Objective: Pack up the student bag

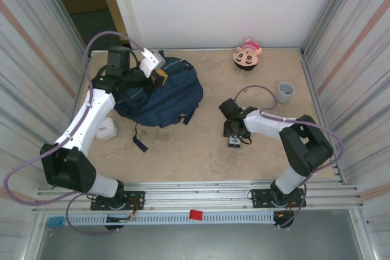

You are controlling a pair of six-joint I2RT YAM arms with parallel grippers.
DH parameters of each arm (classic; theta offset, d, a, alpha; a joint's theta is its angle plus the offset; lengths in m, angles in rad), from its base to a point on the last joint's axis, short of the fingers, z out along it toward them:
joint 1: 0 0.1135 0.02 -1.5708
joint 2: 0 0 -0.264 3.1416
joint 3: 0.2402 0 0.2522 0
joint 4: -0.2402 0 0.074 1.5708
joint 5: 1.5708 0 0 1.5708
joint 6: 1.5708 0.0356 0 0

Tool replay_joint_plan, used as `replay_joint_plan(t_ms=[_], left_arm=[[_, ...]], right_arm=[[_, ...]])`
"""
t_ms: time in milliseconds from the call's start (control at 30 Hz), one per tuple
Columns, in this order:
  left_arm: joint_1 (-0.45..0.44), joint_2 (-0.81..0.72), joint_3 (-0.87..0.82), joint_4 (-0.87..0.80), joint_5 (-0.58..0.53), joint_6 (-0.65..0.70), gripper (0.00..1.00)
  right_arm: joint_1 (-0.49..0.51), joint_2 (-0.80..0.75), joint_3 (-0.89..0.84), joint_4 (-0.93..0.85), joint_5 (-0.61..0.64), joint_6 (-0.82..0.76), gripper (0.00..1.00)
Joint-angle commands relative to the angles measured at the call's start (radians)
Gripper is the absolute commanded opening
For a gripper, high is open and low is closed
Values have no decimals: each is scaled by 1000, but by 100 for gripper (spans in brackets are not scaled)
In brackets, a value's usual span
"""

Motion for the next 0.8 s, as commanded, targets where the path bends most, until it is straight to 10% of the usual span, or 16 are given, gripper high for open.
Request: replay_joint_plan(t_ms=[0, 533, 767], left_arm=[[-96, -147, -49, 87, 204, 142, 0], [-630, -336, -568, 152, -196, 336, 5], [-641, -270, -553, 101, -154, 287, 61]], right_arm=[[-94, -47, -36, -64, -42, -49, 60], [-318, -190, -62, -37, -264, -175, 60], [-318, -157, -44, -48, -258, -169, 60]])
